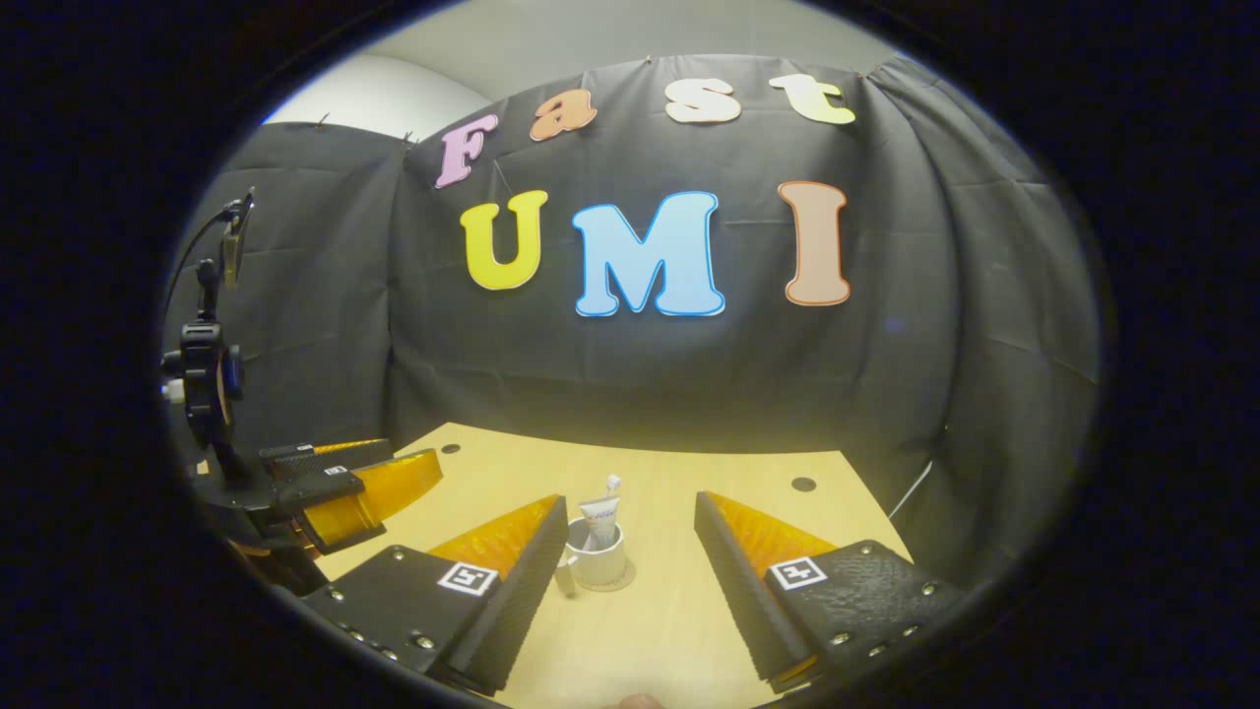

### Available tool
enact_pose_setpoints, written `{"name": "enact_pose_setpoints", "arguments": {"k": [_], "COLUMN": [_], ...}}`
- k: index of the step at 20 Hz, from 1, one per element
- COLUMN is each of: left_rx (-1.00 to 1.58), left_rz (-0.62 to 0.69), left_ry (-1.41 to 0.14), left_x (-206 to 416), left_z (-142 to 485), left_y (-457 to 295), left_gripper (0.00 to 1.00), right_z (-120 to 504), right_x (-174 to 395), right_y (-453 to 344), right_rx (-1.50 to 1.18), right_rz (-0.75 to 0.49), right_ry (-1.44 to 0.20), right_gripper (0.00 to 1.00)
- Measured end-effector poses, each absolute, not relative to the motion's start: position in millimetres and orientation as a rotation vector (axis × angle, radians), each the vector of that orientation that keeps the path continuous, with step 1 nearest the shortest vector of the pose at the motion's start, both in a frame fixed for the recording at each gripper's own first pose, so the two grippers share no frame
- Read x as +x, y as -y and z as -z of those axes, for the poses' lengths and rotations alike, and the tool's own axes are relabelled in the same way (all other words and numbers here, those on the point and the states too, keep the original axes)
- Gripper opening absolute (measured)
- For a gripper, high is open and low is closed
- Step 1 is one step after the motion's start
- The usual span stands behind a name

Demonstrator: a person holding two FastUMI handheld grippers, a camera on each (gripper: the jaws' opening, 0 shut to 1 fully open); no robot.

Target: Put the toothbrush and toothpaste on the desktop into the cup, then pick up the cup and place it on the coaster on the desktop.

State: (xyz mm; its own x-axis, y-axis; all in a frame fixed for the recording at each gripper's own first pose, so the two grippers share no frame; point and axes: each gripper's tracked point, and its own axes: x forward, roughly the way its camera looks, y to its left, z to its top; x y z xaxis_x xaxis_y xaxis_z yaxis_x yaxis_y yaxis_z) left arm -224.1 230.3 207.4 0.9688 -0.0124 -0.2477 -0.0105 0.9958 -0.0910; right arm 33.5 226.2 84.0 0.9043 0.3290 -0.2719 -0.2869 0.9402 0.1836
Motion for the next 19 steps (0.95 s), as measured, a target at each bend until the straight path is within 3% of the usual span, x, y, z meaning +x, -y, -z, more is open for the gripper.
{"name": "enact_pose_setpoints", "arguments": {"k": [1, 2, 3, 4, 5, 6, 7, 8, 10, 16, 18, 19], "left_rx": [-0.085, -0.081, -0.078, -0.076, -0.074, -0.075, -0.077, -0.079, -0.082, -0.078, -0.081, -0.080], "left_rz": [0.009, 0.015, 0.022, 0.029, 0.033, 0.038, 0.043, 0.046, 0.056, 0.073, 0.072, 0.070], "left_ry": [-0.249, -0.244, -0.240, -0.237, -0.234, -0.230, -0.230, -0.232, -0.232, -0.233, -0.226, -0.222], "left_x": [-222.6, -221.6, -221.5, -221.6, -220.7, -220.2, -218.8, -219.4, -222.3, -221.9, -221.9, -221.8], "left_z": [-207.2, -208.4, -209.0, -208.1, -206.9, -206.6, -206.9, -206.0, -205.0, -204.1, -205.4, -206.9], "left_y": [-232.5, -236.6, -238.9, -241.3, -241.8, -243.1, -244.1, -244.8, -242.9, -241.7, -241.4, -240.2], "left_gripper": [0.98, 0.88, 0.88, 0.98, 0.88, 0.98, 0.88, 0.93, 0.88, 0.88, 0.93, 0.88], "right_z": [-83.1, -82.6, -82.1, -81.8, -81.8, -82.8, -83.5, -82.9, -83.2, -92.3, -96.2, -97.7], "right_x": [30.9, 29.3, 27.5, 25.6, 23.0, 20.6, 18.5, 16.6, 13.1, 6.0, 6.3, 6.2], "right_y": [-228.2, -230.2, -231.5, -231.4, -231.5, -231.4, -231.6, -231.9, -231.1, -229.0, -224.5, -221.5], "right_rx": [0.142, 0.140, 0.134, 0.127, 0.123, 0.122, 0.122, 0.123, 0.119, 0.114, 0.124, 0.133], "right_rz": [-0.310, -0.298, -0.283, -0.267, -0.254, -0.241, -0.228, -0.217, -0.192, -0.168, -0.169, -0.171], "right_ry": [-0.309, -0.313, -0.316, -0.316, -0.317, -0.318, -0.320, -0.321, -0.325, -0.309, -0.296, -0.291], "right_gripper": [0.83, 0.83, 0.83, 0.83, 0.85, 0.85, 0.83, 0.83, 0.83, 0.85, 0.85, 0.85]}}
